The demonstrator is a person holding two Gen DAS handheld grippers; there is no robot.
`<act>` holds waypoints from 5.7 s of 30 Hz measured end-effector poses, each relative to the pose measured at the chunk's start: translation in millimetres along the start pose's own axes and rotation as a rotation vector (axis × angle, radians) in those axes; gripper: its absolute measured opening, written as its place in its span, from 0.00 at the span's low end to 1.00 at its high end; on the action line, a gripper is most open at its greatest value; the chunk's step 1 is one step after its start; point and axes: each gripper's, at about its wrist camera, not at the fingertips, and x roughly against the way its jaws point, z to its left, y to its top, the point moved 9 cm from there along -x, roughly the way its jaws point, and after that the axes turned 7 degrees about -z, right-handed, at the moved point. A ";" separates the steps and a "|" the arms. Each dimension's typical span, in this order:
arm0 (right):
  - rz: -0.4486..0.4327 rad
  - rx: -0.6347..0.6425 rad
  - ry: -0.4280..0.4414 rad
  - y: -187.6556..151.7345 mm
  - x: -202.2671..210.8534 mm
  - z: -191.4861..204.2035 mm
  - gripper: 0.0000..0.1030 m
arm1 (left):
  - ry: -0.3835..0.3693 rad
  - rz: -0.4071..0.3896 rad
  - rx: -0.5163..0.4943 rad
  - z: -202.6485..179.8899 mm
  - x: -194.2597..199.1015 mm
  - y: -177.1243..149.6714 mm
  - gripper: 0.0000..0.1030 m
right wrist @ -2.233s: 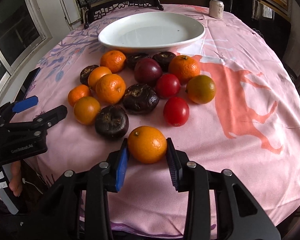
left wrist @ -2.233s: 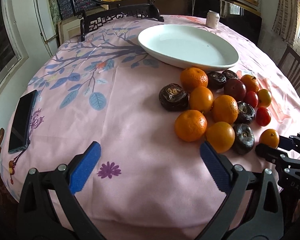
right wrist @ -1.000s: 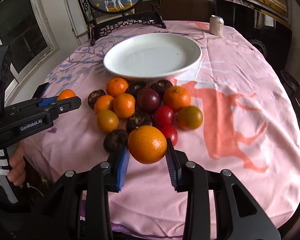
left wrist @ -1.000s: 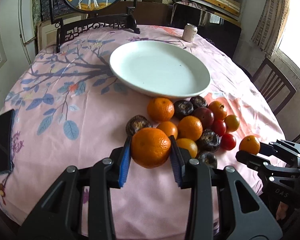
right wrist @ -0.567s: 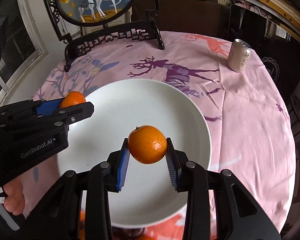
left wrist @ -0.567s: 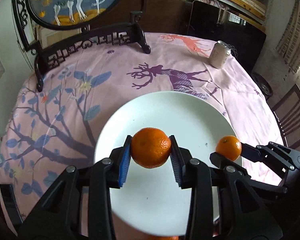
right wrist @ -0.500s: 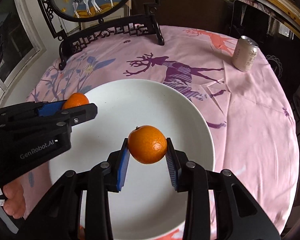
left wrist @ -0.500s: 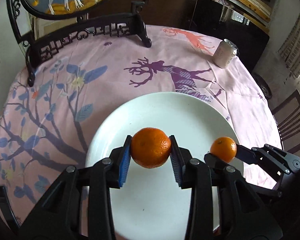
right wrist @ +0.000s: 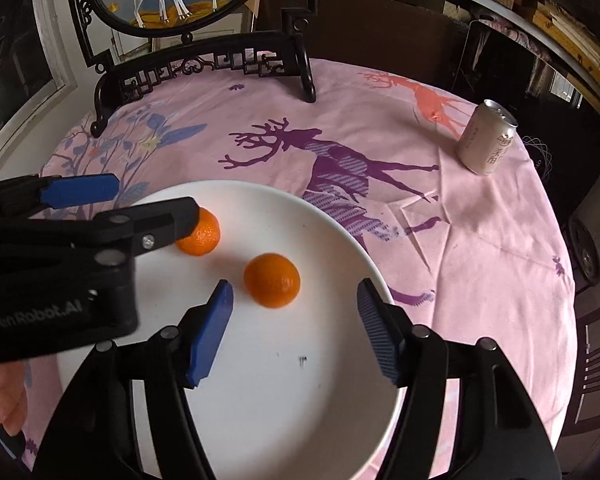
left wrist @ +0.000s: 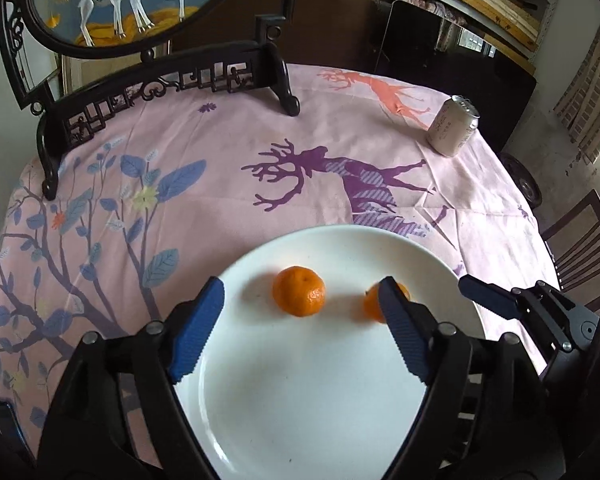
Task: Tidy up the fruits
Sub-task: 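Lower the right gripper's mandarin onto the white plate while the left releases its mandarin there, then grasp a dark purple fruit with the right gripper while the left grasps an orange, then set the dark fruit on the plate with the right gripper while the left places its orange, then grasp a red tomato with the right gripper while the left grasps an orange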
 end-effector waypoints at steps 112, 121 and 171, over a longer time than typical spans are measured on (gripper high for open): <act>-0.106 0.043 0.145 -49.0 74.3 52.9 0.40 | 0.028 0.031 0.070 23.3 41.4 -69.3 0.36; 0.038 0.032 0.171 -15.9 -14.9 44.8 0.40 | 0.019 0.099 0.107 31.8 -25.1 -40.7 0.36; -0.061 -0.136 0.079 -233.8 149.5 71.5 0.55 | 0.001 -0.026 -0.012 7.8 153.9 -257.5 0.90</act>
